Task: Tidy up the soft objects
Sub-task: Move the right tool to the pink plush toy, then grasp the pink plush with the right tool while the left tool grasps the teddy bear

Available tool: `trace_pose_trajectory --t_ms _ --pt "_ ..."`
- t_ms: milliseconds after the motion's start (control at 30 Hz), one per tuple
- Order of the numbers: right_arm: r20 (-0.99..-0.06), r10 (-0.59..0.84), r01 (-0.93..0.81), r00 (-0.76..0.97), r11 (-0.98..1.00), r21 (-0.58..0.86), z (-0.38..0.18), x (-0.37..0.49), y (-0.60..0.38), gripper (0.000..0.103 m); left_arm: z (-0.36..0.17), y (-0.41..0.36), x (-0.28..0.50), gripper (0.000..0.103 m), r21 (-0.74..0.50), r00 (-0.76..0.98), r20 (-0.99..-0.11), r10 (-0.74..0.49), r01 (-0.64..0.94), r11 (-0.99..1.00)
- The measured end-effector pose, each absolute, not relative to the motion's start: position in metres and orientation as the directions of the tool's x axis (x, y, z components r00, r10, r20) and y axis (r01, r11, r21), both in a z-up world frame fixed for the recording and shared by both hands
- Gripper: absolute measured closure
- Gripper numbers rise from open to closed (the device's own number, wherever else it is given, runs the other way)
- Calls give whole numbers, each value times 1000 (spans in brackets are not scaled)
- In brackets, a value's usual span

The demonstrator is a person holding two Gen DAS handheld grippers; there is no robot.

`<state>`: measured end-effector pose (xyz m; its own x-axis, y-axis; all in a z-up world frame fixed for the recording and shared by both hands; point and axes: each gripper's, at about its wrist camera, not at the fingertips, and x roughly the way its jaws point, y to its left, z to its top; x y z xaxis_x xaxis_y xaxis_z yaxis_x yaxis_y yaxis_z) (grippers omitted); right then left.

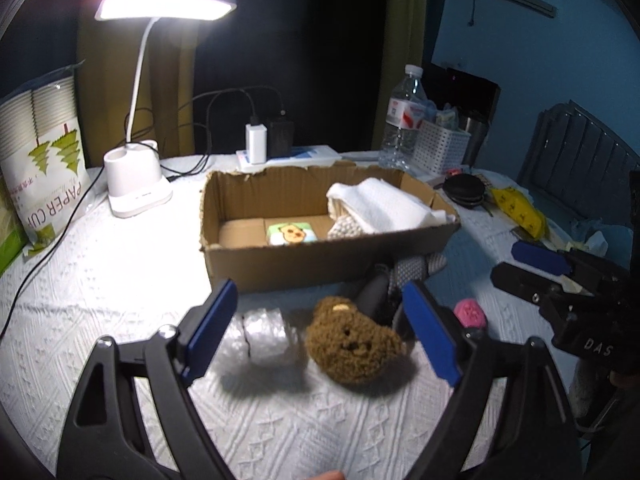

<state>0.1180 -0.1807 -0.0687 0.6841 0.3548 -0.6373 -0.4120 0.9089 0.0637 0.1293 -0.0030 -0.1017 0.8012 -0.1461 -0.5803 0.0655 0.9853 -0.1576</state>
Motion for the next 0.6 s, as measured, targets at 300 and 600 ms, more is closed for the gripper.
trace_pose_trajectory --t_ms 300,600 --pt "-701 334 -395 630 915 81 -101 110 -182 47 -127 -4 115 17 -159 768 -622 -154 69 985" --pt "-766 351 -422 538 899 116 -128 121 -179 35 -141 -9 126 17 -130 723 -677 -138 67 989"
